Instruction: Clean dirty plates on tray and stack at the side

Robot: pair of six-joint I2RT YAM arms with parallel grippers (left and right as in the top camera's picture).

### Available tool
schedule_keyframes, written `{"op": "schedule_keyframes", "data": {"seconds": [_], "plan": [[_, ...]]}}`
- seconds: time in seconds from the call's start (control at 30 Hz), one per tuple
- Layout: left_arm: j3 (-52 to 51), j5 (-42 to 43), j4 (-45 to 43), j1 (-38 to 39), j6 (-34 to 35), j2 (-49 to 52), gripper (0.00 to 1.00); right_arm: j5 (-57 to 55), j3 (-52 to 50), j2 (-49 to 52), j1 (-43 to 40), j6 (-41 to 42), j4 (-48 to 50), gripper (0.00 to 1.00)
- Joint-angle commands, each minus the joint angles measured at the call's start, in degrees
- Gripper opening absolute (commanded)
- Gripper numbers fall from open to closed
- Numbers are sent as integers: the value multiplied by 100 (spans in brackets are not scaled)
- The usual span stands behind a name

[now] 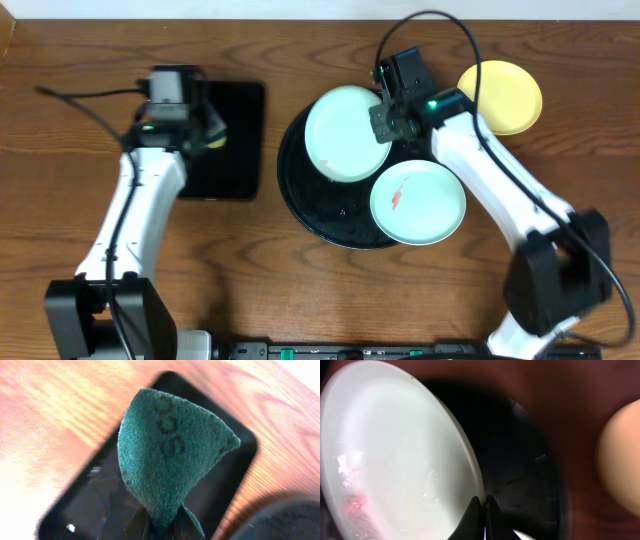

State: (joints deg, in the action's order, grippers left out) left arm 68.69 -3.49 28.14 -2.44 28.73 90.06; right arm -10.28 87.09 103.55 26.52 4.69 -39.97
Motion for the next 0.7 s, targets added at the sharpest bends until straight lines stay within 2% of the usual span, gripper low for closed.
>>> {"op": "schedule_keyframes", "data": {"seconds": [0.0, 0.27, 0.43, 0.57, 0.67], "plan": [[-28, 306, 98, -293, 76, -15, 9, -1720, 125, -387, 369, -776, 31, 1], [-28, 306, 166, -494, 74, -15, 9, -4107, 125, -573, 1224, -1886, 638, 1], [-28, 306, 247, -494, 74, -15, 9, -4736, 125, -573, 1600, -2369, 1097, 1], [-28, 308, 317, -487, 72, -15, 8, -4728, 125, -573, 1663, -2124, 1115, 1], [-28, 337, 378, -487, 70, -15, 8, -4494, 125, -573, 1530, -1495, 1014, 1]]}}
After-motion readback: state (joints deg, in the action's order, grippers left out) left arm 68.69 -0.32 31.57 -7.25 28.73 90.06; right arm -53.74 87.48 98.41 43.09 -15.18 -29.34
